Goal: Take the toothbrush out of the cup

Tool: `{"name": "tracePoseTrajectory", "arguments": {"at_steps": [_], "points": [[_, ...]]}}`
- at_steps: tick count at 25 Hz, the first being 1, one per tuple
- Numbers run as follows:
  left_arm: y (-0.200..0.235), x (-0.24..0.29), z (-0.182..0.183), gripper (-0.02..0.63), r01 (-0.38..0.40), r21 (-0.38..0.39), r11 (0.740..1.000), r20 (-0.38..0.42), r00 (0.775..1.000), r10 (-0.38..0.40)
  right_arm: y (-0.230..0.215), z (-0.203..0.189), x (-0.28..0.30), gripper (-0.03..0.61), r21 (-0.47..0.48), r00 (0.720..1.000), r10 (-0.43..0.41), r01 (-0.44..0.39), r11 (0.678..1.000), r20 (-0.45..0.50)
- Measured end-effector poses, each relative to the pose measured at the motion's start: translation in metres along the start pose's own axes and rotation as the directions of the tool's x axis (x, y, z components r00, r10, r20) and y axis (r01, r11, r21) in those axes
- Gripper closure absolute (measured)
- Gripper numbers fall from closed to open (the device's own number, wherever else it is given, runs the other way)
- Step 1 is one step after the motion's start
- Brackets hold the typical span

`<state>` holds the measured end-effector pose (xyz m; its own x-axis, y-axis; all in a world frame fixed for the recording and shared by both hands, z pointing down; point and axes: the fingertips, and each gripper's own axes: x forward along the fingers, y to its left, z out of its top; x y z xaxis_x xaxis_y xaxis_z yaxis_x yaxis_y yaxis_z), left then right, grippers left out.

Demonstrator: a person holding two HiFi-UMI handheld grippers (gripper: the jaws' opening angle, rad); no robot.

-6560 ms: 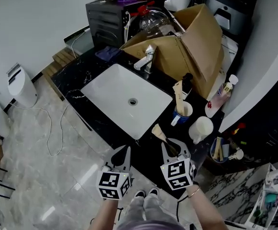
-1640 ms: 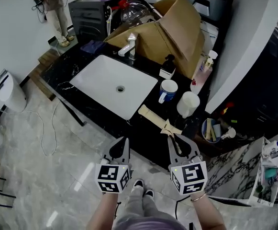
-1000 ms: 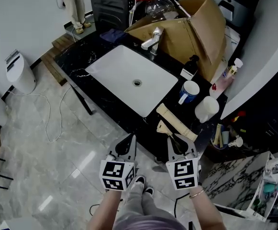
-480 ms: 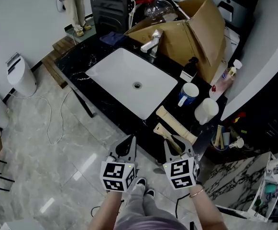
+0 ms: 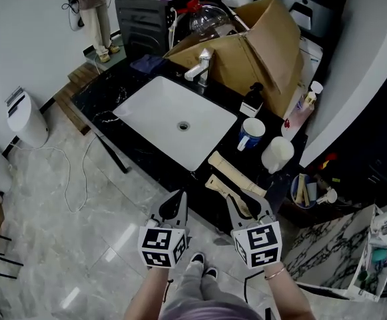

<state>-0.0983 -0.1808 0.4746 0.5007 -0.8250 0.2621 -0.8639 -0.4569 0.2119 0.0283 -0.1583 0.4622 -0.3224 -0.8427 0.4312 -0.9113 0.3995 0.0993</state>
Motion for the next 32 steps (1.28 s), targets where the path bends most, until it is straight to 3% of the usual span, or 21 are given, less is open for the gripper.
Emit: {"name": "tracePoseTrajectory", "arguments": {"at_steps": [13, 24, 32], "points": [[-0.040, 0.004, 0.031, 0.612, 0.072, 0.077, 0.994, 0.043, 0.996, -0.076, -0.048, 0.034, -0.071, 0.525, 0.196, 0.974, -0.126, 0.089, 0.977, 0.186], [-0.075, 0.000, 0.044, 0.612, 0.125, 0.122, 0.985, 0.059, 0.989, -0.133, -0.081, 0.021, -0.132, 0.568, 0.280, 0.943, -0.260, 0.197, 0.940, 0.209], [-0.094, -0.005, 0.041, 0.612, 0.146, 0.143, 0.979, 0.056, 0.986, -0.155, -0.096, 0.000, -0.169, 0.575, 0.329, 0.930, -0.309, 0.233, 0.915, 0.198]]}}
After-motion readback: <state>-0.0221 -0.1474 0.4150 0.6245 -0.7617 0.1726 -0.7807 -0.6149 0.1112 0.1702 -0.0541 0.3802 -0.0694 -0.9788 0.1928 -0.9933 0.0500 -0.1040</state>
